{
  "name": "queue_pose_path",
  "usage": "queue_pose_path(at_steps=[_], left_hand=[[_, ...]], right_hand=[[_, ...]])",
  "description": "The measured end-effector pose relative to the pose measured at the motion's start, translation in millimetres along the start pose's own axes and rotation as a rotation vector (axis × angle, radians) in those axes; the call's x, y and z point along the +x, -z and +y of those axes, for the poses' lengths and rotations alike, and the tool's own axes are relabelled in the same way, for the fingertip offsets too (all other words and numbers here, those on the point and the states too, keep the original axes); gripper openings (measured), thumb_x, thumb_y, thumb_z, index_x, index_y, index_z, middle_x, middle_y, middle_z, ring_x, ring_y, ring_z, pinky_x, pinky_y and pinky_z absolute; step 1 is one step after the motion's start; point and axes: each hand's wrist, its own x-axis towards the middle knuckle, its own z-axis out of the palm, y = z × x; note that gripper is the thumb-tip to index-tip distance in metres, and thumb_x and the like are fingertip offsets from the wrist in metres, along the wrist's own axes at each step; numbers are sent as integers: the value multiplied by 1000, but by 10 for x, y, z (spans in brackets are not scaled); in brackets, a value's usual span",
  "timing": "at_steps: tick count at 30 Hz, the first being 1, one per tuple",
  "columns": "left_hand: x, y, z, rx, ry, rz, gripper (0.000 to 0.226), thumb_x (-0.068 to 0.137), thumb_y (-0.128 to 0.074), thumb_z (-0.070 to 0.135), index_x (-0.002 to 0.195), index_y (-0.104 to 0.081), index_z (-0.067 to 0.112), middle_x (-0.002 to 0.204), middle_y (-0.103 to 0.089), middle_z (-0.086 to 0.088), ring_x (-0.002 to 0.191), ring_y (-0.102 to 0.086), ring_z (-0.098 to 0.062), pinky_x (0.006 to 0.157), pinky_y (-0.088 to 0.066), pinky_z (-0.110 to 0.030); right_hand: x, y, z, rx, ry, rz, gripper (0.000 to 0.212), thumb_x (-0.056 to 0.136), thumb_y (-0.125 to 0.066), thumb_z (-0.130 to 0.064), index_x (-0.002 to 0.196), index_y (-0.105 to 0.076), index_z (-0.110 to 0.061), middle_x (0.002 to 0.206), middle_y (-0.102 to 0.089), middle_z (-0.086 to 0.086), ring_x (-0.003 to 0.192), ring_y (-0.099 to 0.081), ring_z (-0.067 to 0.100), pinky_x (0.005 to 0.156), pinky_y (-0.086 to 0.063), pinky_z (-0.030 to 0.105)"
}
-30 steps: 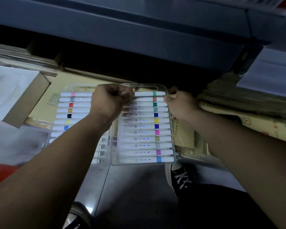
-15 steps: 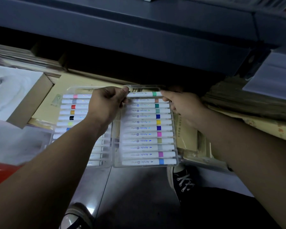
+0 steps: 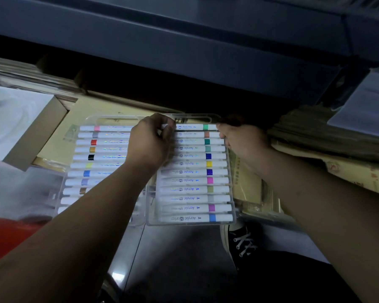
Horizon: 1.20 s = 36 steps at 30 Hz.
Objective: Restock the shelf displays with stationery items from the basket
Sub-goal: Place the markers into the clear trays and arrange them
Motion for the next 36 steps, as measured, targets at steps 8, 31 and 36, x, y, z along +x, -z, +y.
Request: queue_pose_path(at_steps=[8, 31, 36], left_hand=[[2, -29, 16, 157, -75, 76, 18, 98, -63, 27, 104, -78, 20, 105, -60, -11, 84, -57, -17, 73, -32, -11], [-288, 127, 292, -59, 129, -249, 25, 98, -55, 32, 114, -68, 19, 88, -72, 4, 75, -71, 1, 71, -55, -16], [-287, 351, 174, -430, 303, -364, 44, 101, -60, 31, 144, -54, 20, 117, -68, 16, 86, -66, 5, 88, -50, -16]], right_hand=[[-154, 51, 26, -323, 261, 138, 32, 103, -51, -37, 120, -71, -18, 106, -74, 10, 99, -68, 29, 81, -55, 34], [-229, 66, 185, -413, 541, -16, 53, 99, -61, -36, 147, -51, -17, 86, -65, 4, 91, -60, 25, 66, -34, 20], [-231, 84, 212, -436, 558, -8, 52, 101, -58, -32, 149, -48, -14, 88, -54, -3, 80, -54, 14, 66, -36, 22]])
